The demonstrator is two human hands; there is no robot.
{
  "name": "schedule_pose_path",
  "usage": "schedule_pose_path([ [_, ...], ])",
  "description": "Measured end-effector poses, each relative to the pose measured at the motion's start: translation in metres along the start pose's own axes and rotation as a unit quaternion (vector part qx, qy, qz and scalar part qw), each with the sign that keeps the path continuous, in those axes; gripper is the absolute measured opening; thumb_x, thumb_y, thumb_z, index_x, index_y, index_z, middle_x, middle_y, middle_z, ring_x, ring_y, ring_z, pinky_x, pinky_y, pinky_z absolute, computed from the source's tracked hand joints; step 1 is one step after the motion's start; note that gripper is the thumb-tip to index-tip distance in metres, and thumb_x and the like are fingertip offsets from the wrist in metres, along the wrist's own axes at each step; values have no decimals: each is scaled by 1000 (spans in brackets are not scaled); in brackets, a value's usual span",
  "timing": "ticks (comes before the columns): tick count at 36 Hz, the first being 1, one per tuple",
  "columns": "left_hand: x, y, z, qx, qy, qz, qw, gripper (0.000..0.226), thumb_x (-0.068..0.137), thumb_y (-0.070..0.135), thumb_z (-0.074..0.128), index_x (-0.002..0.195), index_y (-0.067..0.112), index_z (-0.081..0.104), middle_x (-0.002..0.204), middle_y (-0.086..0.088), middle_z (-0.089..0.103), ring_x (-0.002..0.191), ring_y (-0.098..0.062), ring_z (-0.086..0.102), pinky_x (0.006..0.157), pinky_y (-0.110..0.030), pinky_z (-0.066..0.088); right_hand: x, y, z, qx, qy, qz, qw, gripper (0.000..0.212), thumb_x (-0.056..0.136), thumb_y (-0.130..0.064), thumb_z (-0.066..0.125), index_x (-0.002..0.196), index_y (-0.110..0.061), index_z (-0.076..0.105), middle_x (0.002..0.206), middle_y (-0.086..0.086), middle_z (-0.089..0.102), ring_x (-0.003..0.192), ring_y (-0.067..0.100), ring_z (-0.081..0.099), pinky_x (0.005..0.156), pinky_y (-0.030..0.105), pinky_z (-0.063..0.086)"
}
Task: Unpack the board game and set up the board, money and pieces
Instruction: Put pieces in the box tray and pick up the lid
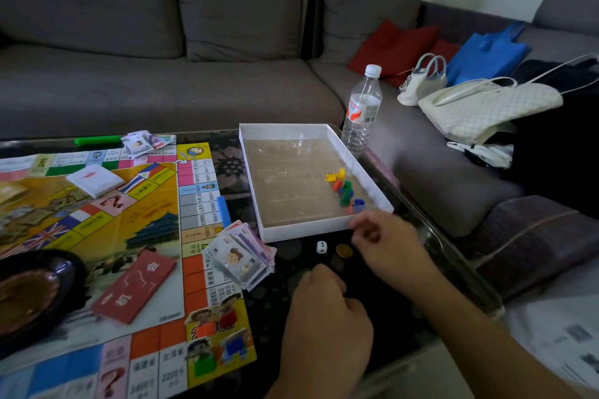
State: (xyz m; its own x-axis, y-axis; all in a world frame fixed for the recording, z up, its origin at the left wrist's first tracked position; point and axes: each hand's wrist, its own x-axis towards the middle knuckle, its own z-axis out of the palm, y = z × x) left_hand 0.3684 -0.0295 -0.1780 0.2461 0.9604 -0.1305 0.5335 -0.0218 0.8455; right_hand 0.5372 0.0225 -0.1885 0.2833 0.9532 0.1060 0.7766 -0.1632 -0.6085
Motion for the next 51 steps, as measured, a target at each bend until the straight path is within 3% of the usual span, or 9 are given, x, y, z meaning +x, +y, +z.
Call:
schedule_pose_path([
  [3,-3,-6,-1,9,4,3,1000,21,94,16,57,95,35,49,101,14,48,94,-4,53,74,-18,42,-10,-6,4,-74,-64,-16,995,20,87,-28,84,101,-33,71,90,-18,62,79,-2,58,71,11,41],
  [9,-11,-20,-4,54,-19,40,998,29,89,10,60,90,37,49,95,14,53,90,-5,53,74,-18,44,-4,-24,3,-133,-110,39,984,15,90,-27,80,97,-22,67,98,-5,66,94,14,63,85,31,52],
  [17,-17,-25,-6,13,-2,47,999,27,86,8,63,86,34,53,85,6,56,81,-7,55,73,-20,47,-7,-32,-2,-70,-137,11,988,24,91,-18,78,88,-28,57,88,-6,65,82,9,61,71,25,48],
  [23,-18,-26,-6,-21,14,45,999,27,85,7,65,85,33,55,83,4,58,85,-3,55,71,-20,47,-11,-38,14,-3,-118,-26,993,29,94,-16,75,116,-33,67,91,-12,67,87,2,62,77,16,45],
  [30,-18,-28,-6,-43,26,32,998,29,85,7,66,85,34,55,86,6,61,82,-5,58,70,-22,49,-6,-44,30,-90,-96,-69,989,22,92,-14,75,84,-29,61,99,-10,60,89,4,55,83,21,43],
  [34,-18,-28,-5,-41,30,32,998,29,85,6,67,85,34,56,85,6,61,78,-8,59,70,-21,48,-14,-46,29,-110,-101,-80,985,23,95,-15,73,83,-26,57,99,-10,58,90,4,54,85,20,45],
  [45,-16,-27,-6,-40,21,36,998,27,85,7,68,83,31,55,81,2,61,74,-11,59,67,-19,48,14,-38,-15,22,98,-56,993,12,91,-21,76,80,-22,73,76,-9,71,73,-1,66,71,16,47],
  [48,-16,-27,-6,-42,15,41,998,28,86,7,68,83,31,54,79,3,60,71,-10,58,67,-19,48,34,-46,-30,77,92,-22,993,8,95,-15,73,88,-14,77,83,-5,72,69,-6,67,61,4,46],
  [51,-17,-27,-6,-40,11,48,998,28,86,6,68,83,31,54,80,4,60,73,-8,58,69,-18,48,47,-50,-38,72,114,-3,991,16,97,-24,68,109,-22,78,102,-5,75,87,12,73,76,23,61],
])
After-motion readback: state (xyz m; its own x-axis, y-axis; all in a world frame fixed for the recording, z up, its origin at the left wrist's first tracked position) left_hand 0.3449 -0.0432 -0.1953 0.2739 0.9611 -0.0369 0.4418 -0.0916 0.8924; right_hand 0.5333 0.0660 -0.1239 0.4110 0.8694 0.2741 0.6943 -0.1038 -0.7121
